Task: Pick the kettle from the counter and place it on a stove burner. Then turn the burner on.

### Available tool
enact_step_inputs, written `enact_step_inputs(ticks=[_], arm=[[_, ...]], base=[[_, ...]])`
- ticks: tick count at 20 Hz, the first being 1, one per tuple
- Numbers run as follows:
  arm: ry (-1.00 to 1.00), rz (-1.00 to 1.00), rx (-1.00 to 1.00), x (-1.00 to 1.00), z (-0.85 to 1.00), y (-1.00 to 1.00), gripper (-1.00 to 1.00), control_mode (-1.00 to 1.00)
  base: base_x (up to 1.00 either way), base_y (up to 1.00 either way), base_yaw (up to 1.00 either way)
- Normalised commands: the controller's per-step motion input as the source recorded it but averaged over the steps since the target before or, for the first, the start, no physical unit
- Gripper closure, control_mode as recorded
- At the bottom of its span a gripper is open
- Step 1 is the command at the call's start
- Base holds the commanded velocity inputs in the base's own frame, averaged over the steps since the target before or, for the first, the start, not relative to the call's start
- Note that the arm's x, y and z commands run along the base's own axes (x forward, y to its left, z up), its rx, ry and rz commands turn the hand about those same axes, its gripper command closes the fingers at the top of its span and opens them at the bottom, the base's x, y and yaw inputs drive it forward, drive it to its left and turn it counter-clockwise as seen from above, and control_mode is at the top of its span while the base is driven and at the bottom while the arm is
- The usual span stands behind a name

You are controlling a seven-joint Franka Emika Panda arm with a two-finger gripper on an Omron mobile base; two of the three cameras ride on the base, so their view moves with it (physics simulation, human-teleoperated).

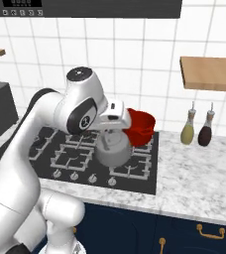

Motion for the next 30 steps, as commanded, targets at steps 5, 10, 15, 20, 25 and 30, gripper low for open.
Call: enact_step_inputs(ticks=[5, 10, 15, 20, 25, 30], arm=[[0.06, 0.24, 0.00, 0.00, 0.00, 1.00, 1.00, -1.00], [0.00, 0.15, 0.00, 0.05, 0.00, 1.00, 1.00, -1.00], [0.00, 0.16, 0.00, 0.12, 0.00, 1.00, 1.00, -1.00], [0.02, 0.15, 0.00, 0.44, 0.00, 0.84, 1.00, -1.00], [0.11, 0.10, 0.00, 0.83, 0.00, 0.42, 1.00, -1.00], [0.25, 0.10, 0.00, 0.71, -0.10, 0.41, 1.00, -1.00]], base=[[0.00, 0.00, 0.00], [0.00, 0.00, 0.00], [0.00, 0.00, 0.00], [0.00, 0.00, 0.00], [0.00, 0.00, 0.00], [0.00, 0.00, 0.00]])
